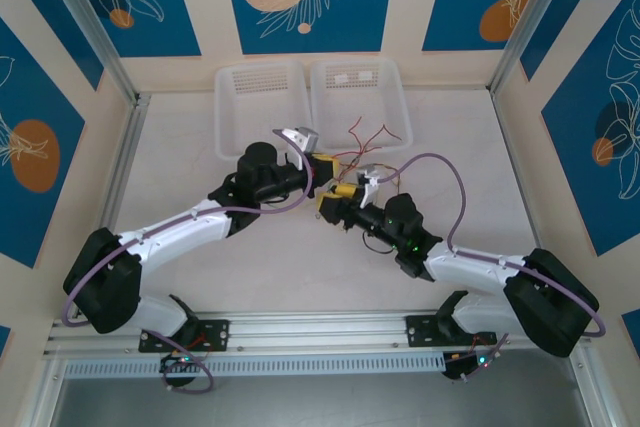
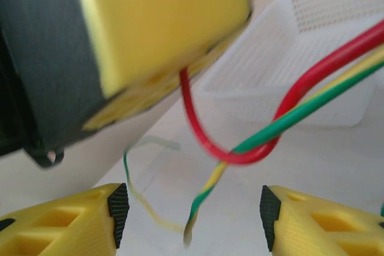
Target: Untangle the cables
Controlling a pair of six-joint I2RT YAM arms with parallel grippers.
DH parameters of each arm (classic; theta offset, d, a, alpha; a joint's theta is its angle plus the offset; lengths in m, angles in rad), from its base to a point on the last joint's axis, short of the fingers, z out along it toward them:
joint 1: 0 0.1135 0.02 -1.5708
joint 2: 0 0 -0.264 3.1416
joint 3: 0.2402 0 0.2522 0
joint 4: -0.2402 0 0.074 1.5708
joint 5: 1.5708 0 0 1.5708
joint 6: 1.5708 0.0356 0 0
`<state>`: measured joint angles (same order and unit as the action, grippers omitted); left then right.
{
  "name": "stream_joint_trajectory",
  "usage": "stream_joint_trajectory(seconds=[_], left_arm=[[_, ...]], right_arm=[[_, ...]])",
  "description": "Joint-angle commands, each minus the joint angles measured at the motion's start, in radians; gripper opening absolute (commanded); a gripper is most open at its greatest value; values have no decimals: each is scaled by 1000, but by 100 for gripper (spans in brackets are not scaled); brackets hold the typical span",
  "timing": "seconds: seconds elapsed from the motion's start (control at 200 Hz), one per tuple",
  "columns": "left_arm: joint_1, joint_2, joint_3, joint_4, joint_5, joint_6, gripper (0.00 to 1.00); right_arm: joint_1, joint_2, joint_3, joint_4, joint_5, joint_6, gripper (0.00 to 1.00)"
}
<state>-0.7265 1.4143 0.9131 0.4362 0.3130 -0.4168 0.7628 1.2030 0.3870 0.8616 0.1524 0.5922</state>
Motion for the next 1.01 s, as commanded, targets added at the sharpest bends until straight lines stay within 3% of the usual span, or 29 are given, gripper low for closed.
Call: stream_joint_trajectory(seconds=[0.0,0.07,0.21,0.275,0.385,0.535,0.775,1.0], left_arm=[[-1,-31,14,99,33,-41,0],[-2,-27,13,116,42,-57,0],[-2,-63,-6,118,13,-60,0],[-2,-88,-12,91,-9,-39,0],[1,-131,-36,75,-67,-15,0],[12,-195,-86,90,-184,7,0],[85,-259,-41,-38,-156,23,0],[167,-349,-47,-85,-143,11,0]], right_arm=[[4,48,31,118,160,19,62],[12,89,48,135,229,42,57],[20,123,73,131,304,51,13],[20,115,74,97,352,69,0],[9,104,50,72,385,90,0],[-11,97,76,-135,361,117,0],[-102,105,109,-471,285,226,0],[-249,129,87,-549,131,261,0]])
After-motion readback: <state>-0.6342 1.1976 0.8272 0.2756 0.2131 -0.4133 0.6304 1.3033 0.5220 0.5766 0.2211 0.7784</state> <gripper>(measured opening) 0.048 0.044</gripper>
